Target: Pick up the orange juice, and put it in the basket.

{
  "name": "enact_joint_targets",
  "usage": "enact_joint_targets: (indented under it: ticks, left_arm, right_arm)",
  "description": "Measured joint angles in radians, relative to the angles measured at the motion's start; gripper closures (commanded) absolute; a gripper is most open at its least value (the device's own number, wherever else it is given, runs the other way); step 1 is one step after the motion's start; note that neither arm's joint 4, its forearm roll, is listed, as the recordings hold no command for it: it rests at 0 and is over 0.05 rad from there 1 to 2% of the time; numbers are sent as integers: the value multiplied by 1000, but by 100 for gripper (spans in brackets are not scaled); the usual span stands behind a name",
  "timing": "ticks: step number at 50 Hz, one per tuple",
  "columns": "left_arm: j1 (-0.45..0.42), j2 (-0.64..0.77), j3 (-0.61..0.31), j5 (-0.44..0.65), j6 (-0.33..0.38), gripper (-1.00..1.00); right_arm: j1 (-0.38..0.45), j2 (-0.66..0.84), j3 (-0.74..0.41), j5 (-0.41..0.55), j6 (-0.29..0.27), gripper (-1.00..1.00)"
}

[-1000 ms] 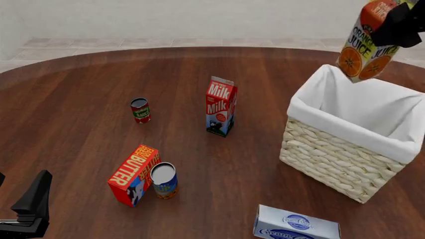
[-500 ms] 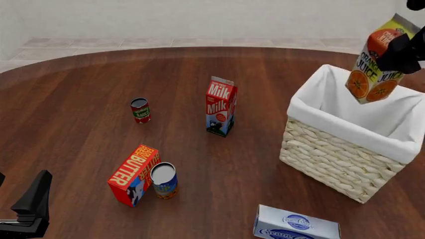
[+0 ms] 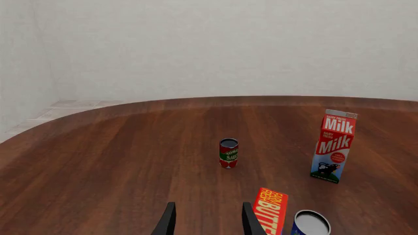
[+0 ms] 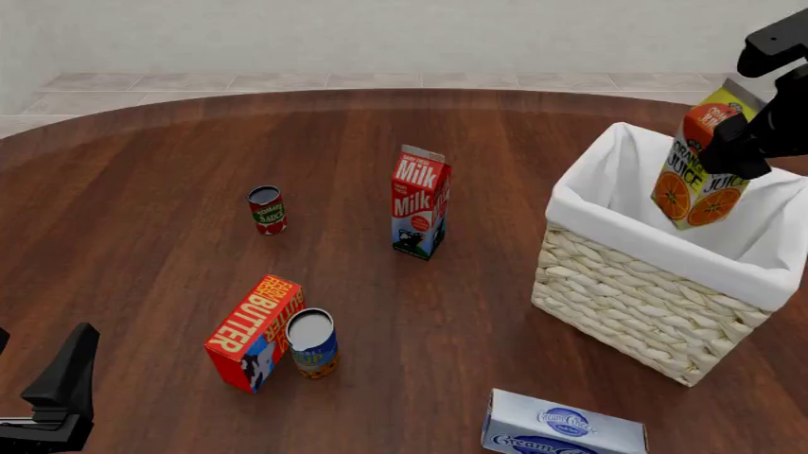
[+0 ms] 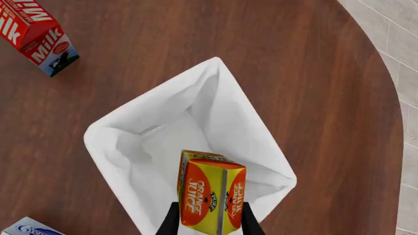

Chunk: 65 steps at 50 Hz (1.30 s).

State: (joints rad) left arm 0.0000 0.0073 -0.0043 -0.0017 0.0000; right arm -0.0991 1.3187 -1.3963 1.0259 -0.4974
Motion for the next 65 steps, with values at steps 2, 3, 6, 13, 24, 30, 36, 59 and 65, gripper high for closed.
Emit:
enact_joint_targets:
  ticks: [2, 3, 6, 13, 24, 30, 36, 59, 65]
  left_arm:
    - [0, 0, 0, 0, 0, -100]
    - [0, 0, 0, 0, 0, -100]
    - [0, 0, 0, 0, 0, -100]
    - [0, 0, 0, 0, 0, -100]
    - [0, 0, 0, 0, 0, -100]
    - [0, 0, 0, 0, 0, -100]
    - [0, 0, 0, 0, 0, -100]
    - [0, 0, 0, 0, 0, -100]
    - [0, 0, 0, 0, 0, -100]
  right_arm:
    - [0, 1, 12, -9, 1, 100]
    - [0, 1, 19, -13, 2, 100]
    - [2, 1, 38, -25, 5, 100]
    - [5, -1, 76, -49, 13, 100]
    - [15, -8, 135, -89, 39, 100]
    - [16, -3, 168, -117, 47, 100]
    - [16, 0, 198, -150, 56, 100]
    - [17, -4, 276, -231, 93, 100]
    - [15, -5, 277, -234, 103, -100]
